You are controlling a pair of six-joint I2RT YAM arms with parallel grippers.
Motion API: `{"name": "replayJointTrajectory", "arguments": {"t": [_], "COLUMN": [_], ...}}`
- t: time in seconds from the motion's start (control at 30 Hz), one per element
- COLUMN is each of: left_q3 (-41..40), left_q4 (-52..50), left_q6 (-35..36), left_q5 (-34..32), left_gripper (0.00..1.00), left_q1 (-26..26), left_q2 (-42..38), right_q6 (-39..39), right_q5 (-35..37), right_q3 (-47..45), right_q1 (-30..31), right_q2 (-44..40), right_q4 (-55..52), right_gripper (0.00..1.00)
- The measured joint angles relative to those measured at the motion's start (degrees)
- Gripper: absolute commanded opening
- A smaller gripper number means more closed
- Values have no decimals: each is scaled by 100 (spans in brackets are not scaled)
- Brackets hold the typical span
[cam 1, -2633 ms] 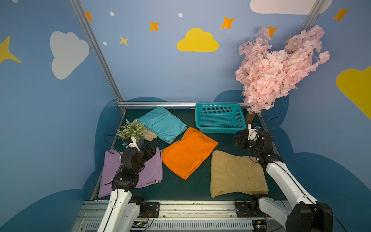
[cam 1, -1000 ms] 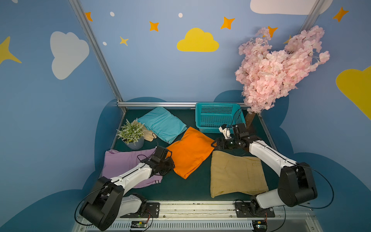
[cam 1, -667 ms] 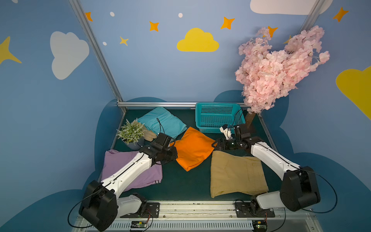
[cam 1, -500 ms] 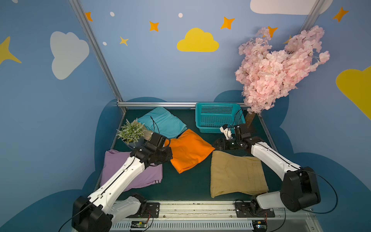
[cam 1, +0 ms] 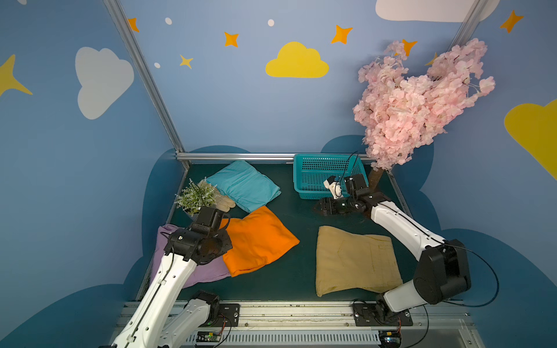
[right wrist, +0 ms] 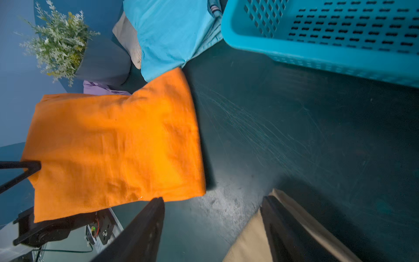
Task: Put the folded long pants in the basket
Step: Move the long pant to the center of the board, then move the basket to the center of the board.
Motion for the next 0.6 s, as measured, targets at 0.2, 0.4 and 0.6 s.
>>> {"name": "replayJointTrajectory", "arguments": {"t": [0.2, 0.4, 0.6], "left_q3": [7, 4, 2], "left_q4": [-275, -238, -205], "left_q6": [118, 273, 328], "left_q5": [-120, -20, 81], "left_gripper": [3, 3, 3], "left_q1": [446, 597, 601], "left_q2": [68, 247, 186], "right_q6": [7, -140, -190], "right_q5": [470, 1038, 1305], "right_q3": [1794, 3486, 5528], "right_q1": [190, 411, 584], "right_q2": [1270, 2570, 4037], "right_q4": [-702, -1412, -2081], "right_gripper": [68, 76, 77]}}
